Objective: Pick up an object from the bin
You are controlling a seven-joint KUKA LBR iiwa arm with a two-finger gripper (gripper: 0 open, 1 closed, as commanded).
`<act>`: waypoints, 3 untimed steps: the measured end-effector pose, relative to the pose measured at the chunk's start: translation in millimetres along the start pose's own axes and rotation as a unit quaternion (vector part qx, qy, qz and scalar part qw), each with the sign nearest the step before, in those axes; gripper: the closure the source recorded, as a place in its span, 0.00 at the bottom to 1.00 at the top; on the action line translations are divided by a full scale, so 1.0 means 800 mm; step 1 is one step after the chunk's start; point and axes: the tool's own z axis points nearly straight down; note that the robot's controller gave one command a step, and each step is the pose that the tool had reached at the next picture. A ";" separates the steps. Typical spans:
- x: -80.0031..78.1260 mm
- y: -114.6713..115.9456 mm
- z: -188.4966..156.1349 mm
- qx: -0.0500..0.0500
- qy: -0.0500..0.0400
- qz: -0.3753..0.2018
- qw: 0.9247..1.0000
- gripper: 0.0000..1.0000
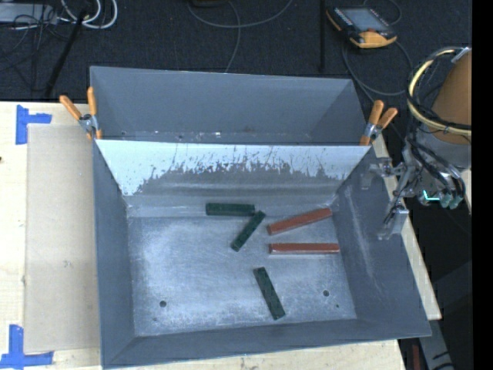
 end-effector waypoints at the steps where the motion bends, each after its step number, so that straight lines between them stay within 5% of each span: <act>1: 0.030 0.040 0.182 -0.001 0.001 -0.058 0.998 0.00; 2: -0.008 0.094 0.216 0.002 -0.005 -0.358 0.934 0.00; 3: -0.007 0.094 0.217 0.001 -0.004 -0.358 0.934 1.00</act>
Offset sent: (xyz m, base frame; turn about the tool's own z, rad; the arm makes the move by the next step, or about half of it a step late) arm -0.0226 0.0311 -0.1401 -0.1175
